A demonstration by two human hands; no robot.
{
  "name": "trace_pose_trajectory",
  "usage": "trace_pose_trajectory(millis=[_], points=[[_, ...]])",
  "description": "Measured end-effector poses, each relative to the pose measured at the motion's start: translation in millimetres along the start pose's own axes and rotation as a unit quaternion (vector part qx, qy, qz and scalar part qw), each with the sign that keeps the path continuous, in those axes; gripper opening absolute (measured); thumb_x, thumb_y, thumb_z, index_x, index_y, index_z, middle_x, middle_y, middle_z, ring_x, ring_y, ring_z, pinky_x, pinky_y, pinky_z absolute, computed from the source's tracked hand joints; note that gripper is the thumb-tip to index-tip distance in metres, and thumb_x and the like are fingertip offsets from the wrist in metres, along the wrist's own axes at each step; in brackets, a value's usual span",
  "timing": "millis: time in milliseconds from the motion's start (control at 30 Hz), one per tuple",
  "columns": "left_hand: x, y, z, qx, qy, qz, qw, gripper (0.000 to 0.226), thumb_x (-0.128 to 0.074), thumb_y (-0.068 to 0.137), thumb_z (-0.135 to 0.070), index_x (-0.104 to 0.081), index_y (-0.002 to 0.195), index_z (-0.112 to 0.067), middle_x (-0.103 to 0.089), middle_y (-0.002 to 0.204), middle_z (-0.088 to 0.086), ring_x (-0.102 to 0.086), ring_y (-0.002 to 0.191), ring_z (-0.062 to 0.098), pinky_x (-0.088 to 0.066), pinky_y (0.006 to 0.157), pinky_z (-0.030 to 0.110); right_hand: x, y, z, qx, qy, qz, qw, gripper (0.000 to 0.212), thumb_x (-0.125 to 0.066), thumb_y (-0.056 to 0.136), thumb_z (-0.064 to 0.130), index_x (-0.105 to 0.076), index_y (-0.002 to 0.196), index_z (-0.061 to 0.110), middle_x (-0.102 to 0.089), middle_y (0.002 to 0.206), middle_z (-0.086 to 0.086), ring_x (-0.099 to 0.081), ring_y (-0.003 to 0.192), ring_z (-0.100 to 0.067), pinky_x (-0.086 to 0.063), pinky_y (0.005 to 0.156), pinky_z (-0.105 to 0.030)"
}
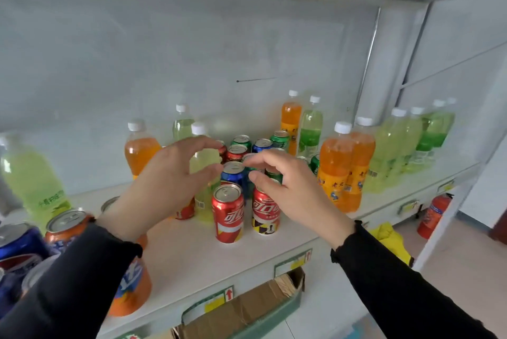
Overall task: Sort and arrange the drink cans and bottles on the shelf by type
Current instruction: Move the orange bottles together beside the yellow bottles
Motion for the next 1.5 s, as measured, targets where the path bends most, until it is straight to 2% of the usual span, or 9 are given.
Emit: trace_pose_trajectory(millis=[67,300,567,833,1000,1133,1267,1400,1500], points=[[-10.2,17.3,-23.0,-0.005,0.010,-0.007,1.000,0.036,-0.063,0.092,-0.041,-0.058,0.128,-0.041,-0.055,0.125,-0.024,-0.050,0.114,0.002,-0.037,0.088,0.022,28.3,8.2,-6.0,0.015,-0.030,0.015,0.999,0.024,-0.061,0.099,0.032,-0.066,0.122,0.030,-0.065,0.120,0.022,-0.057,0.112,0.007,-0.047,0.093,-0.014],[-35.3,69.0,-58.0,0.026,0.024,-0.029,0.999,0.038,-0.064,0.092,-0.041,-0.056,0.129,-0.040,-0.051,0.120,-0.025,-0.044,0.107,-0.002,-0.035,0.082,0.021,115.1,64.6,-39.4,0.037,-0.078,0.091,0.992,0.029,-0.063,0.097,0.037,-0.065,0.126,0.030,-0.064,0.121,0.020,-0.058,0.108,0.005,-0.045,0.093,-0.015],[-41.0,112.3,-43.4,0.062,0.048,0.031,0.996,0.036,-0.064,0.090,-0.049,-0.059,0.125,-0.043,-0.049,0.124,-0.027,-0.046,0.102,-0.002,-0.036,0.083,0.024,164.7,181.1,-126.4,-0.068,-0.064,0.175,0.980,0.031,-0.066,0.097,0.026,-0.064,0.127,0.019,-0.067,0.108,0.009,-0.064,0.106,-0.008,-0.048,0.099,-0.027],[-34.0,139.0,-23.6,0.061,0.069,0.019,0.996,0.033,-0.062,0.089,-0.053,-0.060,0.121,-0.046,-0.048,0.125,-0.030,-0.044,0.110,0.001,-0.035,0.092,0.028,149.7,248.9,-253.4,-0.232,-0.088,0.278,0.928,0.062,-0.067,0.093,0.044,-0.049,0.143,0.013,-0.053,0.142,-0.004,-0.053,0.128,-0.020,-0.047,0.104,-0.032],[-26.6,142.2,-10.9,0.094,0.076,-0.003,0.993,0.033,-0.062,0.085,-0.056,-0.060,0.118,-0.048,-0.054,0.136,-0.024,-0.054,0.122,0.016,-0.041,0.094,0.037,138.0,283.5,-290.9,-0.274,-0.030,0.297,0.914,0.097,-0.080,0.066,0.051,-0.045,0.147,0.011,-0.049,0.144,-0.010,-0.051,0.132,-0.026,-0.049,0.101,-0.034],[-13.5,142.3,-3.6,0.127,0.063,-0.043,0.989,0.040,-0.060,0.074,-0.065,-0.063,0.111,-0.051,-0.059,0.133,-0.021,-0.056,0.124,0.021,-0.043,0.101,0.044,111.6,296.0,-309.2,-0.281,-0.041,0.374,0.883,0.078,-0.087,0.066,0.046,-0.060,0.131,0.013,-0.056,0.139,-0.007,-0.058,0.120,-0.019,-0.055,0.084,-0.027],[5.8,136.9,2.7,0.142,0.057,-0.084,0.985,0.044,-0.060,0.070,-0.067,-0.063,0.112,-0.055,-0.059,0.122,-0.033,-0.058,0.122,0.017,-0.044,0.104,0.043,70.5,297.6,-321.9,-0.274,-0.036,0.445,0.852,0.083,-0.097,0.057,0.037,-0.064,0.128,0.009,-0.063,0.134,-0.011,-0.064,0.119,-0.028,-0.057,0.086,-0.037],[28.3,123.9,5.7,0.154,0.039,-0.145,0.977,0.022,-0.066,0.077,-0.054,-0.065,0.099,-0.060,-0.059,0.110,-0.034,-0.060,0.110,0.012,-0.042,0.100,0.032,51.3,292.9,-315.4,-0.234,-0.021,0.455,0.859,0.037,-0.080,0.085,0.023,-0.067,0.119,0.014,-0.070,0.120,-0.005,-0.068,0.105,-0.019,-0.060,0.083,-0.037],[41.9,108.5,10.2,0.179,0.036,-0.176,0.967,0.018,-0.069,0.082,-0.045,-0.067,0.095,-0.057,-0.063,0.109,-0.026,-0.061,0.102,0.012,-0.043,0.095,0.032,50.8,293.1,-314.1,-0.194,-0.037,0.453,0.869,0.045,-0.083,0.080,0.026,-0.067,0.121,0.017,-0.070,0.122,-0.003,-0.068,0.106,-0.018,-0.059,0.087,-0.036]])
Point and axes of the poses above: each hand's wrist, its own y-axis towards the middle knuckle, its own x-axis out of the back of the hand, z = x × y, the point moved 8 cm from there along y, towards the middle knuckle
